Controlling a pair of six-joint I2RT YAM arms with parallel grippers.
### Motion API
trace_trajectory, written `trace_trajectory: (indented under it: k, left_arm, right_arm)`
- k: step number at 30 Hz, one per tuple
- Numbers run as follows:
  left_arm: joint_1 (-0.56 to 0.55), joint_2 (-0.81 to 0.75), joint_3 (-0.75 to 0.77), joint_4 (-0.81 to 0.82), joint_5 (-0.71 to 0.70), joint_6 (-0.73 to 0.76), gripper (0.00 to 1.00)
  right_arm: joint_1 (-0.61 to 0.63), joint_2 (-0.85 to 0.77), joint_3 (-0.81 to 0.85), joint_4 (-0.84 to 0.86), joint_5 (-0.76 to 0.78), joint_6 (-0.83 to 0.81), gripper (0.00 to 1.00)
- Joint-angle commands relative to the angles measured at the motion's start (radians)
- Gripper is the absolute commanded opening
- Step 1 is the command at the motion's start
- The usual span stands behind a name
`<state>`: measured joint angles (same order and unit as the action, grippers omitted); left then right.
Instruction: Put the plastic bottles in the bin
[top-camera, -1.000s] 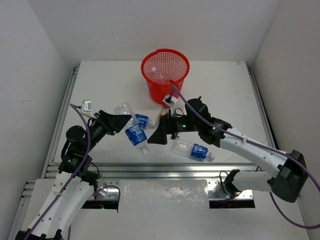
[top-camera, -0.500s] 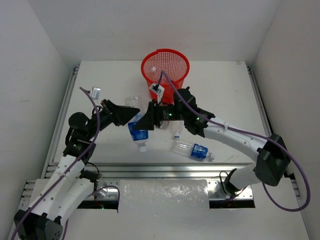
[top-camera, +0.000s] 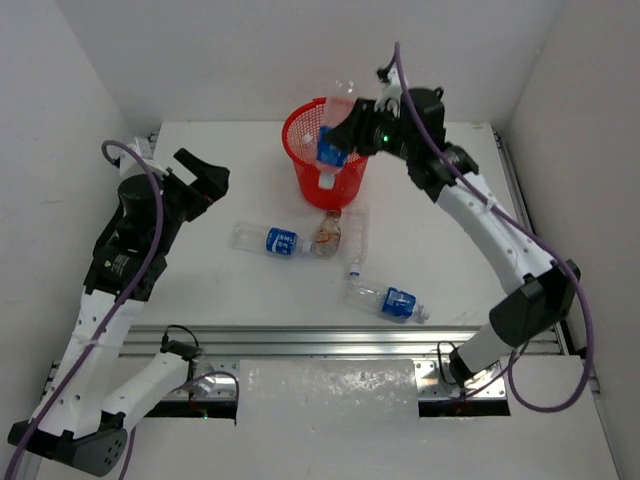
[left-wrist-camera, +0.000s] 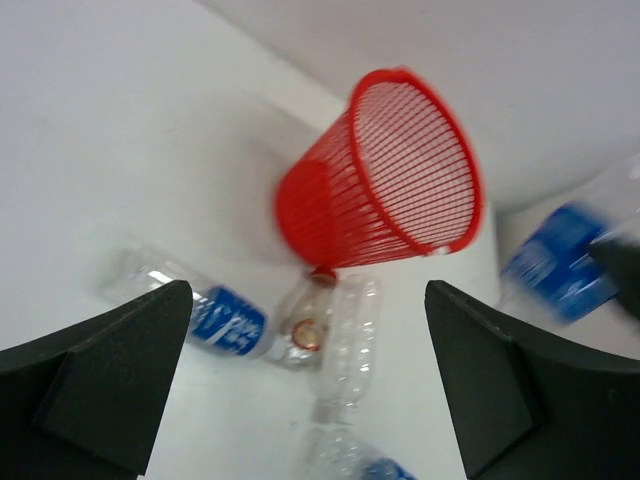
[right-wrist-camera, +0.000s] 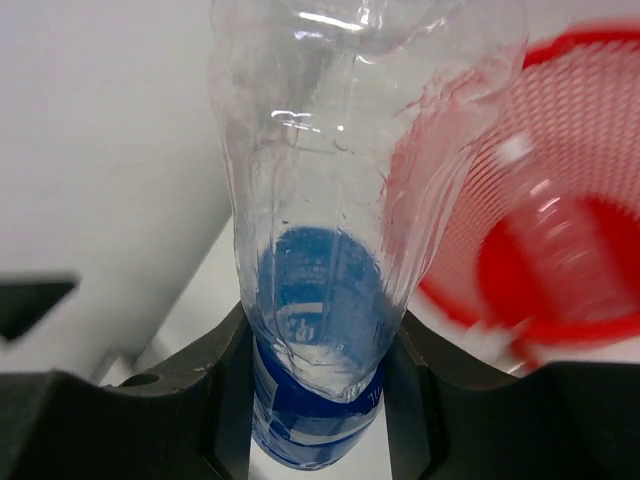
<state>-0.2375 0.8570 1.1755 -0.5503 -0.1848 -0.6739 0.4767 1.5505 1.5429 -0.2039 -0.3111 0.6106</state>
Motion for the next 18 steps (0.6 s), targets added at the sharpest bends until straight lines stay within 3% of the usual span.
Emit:
trace_trajectory:
  k: [1,5,8,11,12,13,14,16,18]
  left_arm:
    - [-0.005,-0.033,-0.086,-0.100,-0.090,0.025,1.00]
    - [-0.005,-0.055,-0.161,-0.080,-0.044,0.027,1.00]
    - [-0.005,-0.067,-0.197,-0.083,-0.041,0.036,1.00]
    - [-0.005,-0.078,-0.227,-0.076,-0.047,0.045,1.00]
    - [-0.005,-0.078,-0.232,-0.071,-0.048,0.045,1.00]
    - [-0.005,-0.076,-0.244,-0.066,-0.047,0.048,1.00]
    - [-0.005,-0.075,-0.249,-0.060,-0.045,0.050,1.00]
    - [-0.005,-0.058,-0.261,-0.062,-0.053,0.033,1.00]
    - [-0.005,-0.032,-0.284,-0.053,-0.054,0.004,1.00]
  right_arm:
    - [-0.047,0.120,0.213,-0.107,0.148,-0.122,0.00]
    - [-0.056,0.334,0.536,-0.152,0.262,-0.256,0.01]
    - [-0.059,0.479,0.661,-0.157,0.332,-0.347,0.04]
    - [-0.058,0.545,0.671,-0.103,0.342,-0.379,0.10]
    - [-0.058,0.563,0.674,-0.095,0.334,-0.382,0.16]
    - [-0.058,0.568,0.681,-0.097,0.330,-0.384,0.32]
    - [-0.056,0.569,0.692,-0.101,0.316,-0.380,0.41]
    - [-0.055,0.541,0.680,-0.111,0.313,-0.362,0.82]
    - [-0.047,0.502,0.642,-0.106,0.276,-0.364,0.86]
